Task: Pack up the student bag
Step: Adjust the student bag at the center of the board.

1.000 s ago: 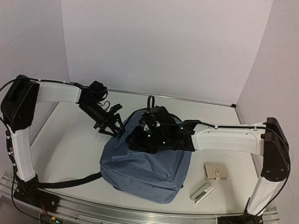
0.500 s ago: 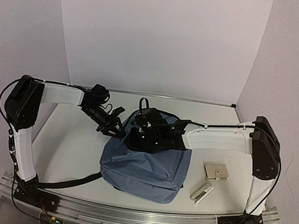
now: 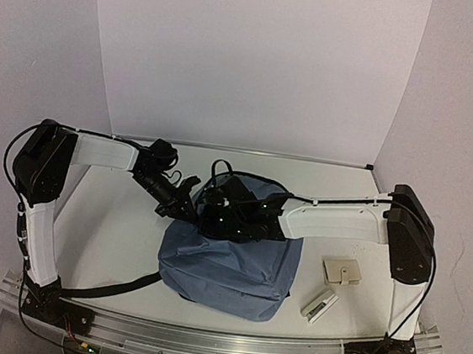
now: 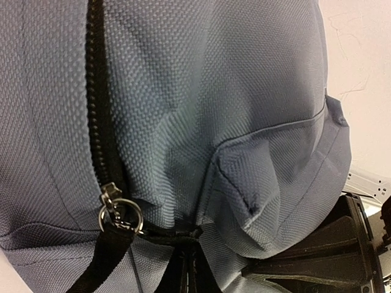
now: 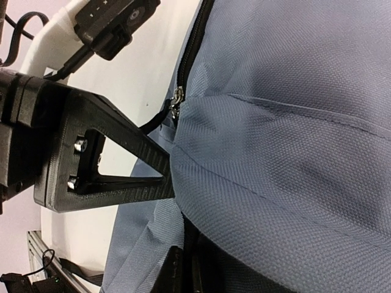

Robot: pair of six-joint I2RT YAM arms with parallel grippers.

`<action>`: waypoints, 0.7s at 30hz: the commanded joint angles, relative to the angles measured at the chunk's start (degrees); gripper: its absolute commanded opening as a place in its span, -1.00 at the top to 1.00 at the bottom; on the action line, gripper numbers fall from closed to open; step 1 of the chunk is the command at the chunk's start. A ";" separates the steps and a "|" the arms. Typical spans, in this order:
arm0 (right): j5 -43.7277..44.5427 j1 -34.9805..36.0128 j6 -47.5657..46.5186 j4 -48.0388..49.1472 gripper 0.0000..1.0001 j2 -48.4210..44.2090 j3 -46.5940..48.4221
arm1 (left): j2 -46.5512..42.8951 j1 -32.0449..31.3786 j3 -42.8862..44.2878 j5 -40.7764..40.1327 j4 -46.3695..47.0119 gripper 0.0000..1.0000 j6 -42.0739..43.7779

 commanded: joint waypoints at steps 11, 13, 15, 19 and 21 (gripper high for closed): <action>9.18 -0.54 0.45 -1.63 0.90 -7.39 -1.82 | -0.49 -0.34 0.70 -1.74 -0.59 1.00 0.99; 8.61 -0.77 0.54 -1.45 0.82 -7.24 -1.92 | -0.57 -0.36 0.67 -1.63 -0.50 1.00 0.97; 7.67 -1.08 0.64 -1.14 0.78 -6.92 -2.05 | -0.67 -0.35 0.59 -1.28 -0.40 1.00 0.98; 6.35 -1.36 0.84 -0.38 0.69 -6.18 -1.96 | -0.81 -0.34 0.50 -1.06 -0.33 1.00 0.99; 5.90 -1.38 0.78 -0.04 0.68 -5.91 -1.87 | -0.82 -0.32 0.47 -1.02 -0.34 1.00 0.99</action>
